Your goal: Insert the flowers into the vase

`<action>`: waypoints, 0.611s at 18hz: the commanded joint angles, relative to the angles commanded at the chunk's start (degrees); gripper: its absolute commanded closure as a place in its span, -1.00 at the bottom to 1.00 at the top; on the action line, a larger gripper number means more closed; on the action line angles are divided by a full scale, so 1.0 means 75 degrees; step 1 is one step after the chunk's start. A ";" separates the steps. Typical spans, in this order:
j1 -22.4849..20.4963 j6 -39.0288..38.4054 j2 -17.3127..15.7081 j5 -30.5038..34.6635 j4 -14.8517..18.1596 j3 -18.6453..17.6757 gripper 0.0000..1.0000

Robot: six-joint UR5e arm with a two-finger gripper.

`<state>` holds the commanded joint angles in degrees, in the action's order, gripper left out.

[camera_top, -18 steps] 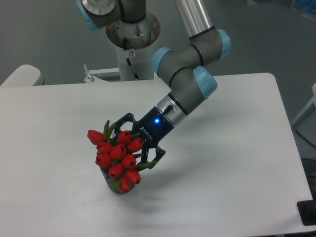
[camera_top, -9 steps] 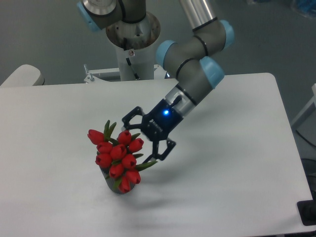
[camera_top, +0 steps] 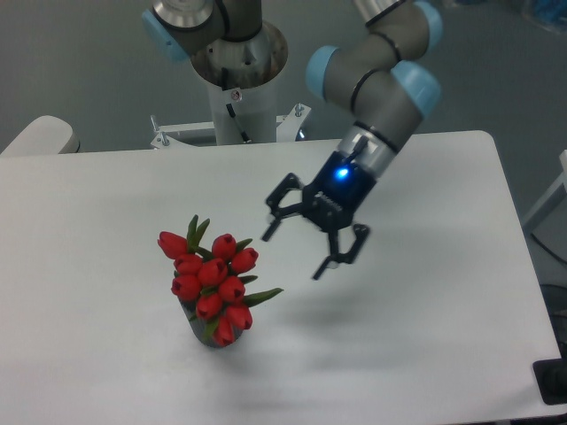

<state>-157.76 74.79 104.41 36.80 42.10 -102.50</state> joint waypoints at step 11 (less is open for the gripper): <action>0.0012 0.0070 0.0867 0.2802 0.0492 0.2508 -1.00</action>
<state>-157.68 75.32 110.91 57.82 45.79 -83.69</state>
